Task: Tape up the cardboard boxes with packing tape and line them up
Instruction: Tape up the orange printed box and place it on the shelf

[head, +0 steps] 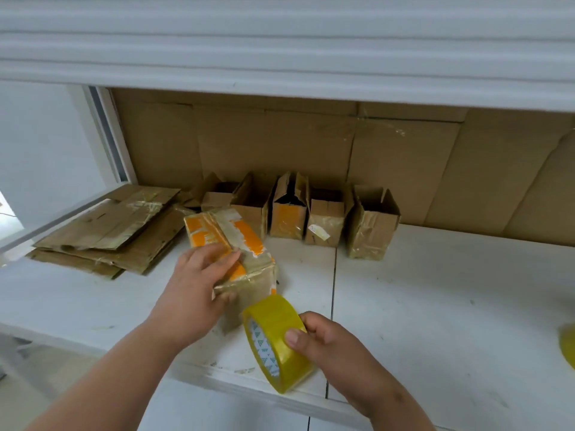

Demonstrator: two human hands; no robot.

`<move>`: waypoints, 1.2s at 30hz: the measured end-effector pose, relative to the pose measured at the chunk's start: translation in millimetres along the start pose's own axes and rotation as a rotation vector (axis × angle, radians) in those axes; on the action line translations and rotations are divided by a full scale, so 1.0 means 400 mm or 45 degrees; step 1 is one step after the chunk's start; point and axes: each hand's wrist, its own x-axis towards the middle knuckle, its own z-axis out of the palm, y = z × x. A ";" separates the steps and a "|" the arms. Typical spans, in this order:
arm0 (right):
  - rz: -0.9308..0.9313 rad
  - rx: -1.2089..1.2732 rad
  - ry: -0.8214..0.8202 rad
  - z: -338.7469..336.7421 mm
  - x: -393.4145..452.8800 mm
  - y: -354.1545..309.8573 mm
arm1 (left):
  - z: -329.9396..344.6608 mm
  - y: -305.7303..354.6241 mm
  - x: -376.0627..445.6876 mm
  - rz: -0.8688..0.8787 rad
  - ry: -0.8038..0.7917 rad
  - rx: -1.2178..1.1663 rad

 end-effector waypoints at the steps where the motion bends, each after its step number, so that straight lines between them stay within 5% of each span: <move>1: -0.002 0.012 0.011 0.003 0.000 -0.002 | 0.016 0.000 -0.017 0.027 0.130 -0.002; 5: -0.011 0.070 0.066 0.013 -0.006 -0.003 | 0.049 0.000 -0.049 0.036 0.281 -0.052; 12: 0.014 0.224 0.196 -0.030 0.019 0.024 | 0.029 0.033 -0.065 -0.138 0.245 -0.312; 17: 0.033 -0.339 0.349 -0.066 0.142 0.051 | 0.008 0.075 -0.048 -0.315 0.228 -0.307; 24: -0.127 -1.169 0.108 -0.077 0.309 0.072 | 0.004 0.108 -0.045 -0.514 0.158 -0.392; 31: -0.221 -1.445 -0.122 -0.063 0.393 0.057 | -0.003 0.130 -0.056 -0.657 0.068 -0.509; 36: -0.342 -1.580 0.041 -0.087 0.376 0.078 | 0.005 0.128 -0.070 -0.710 0.088 -0.651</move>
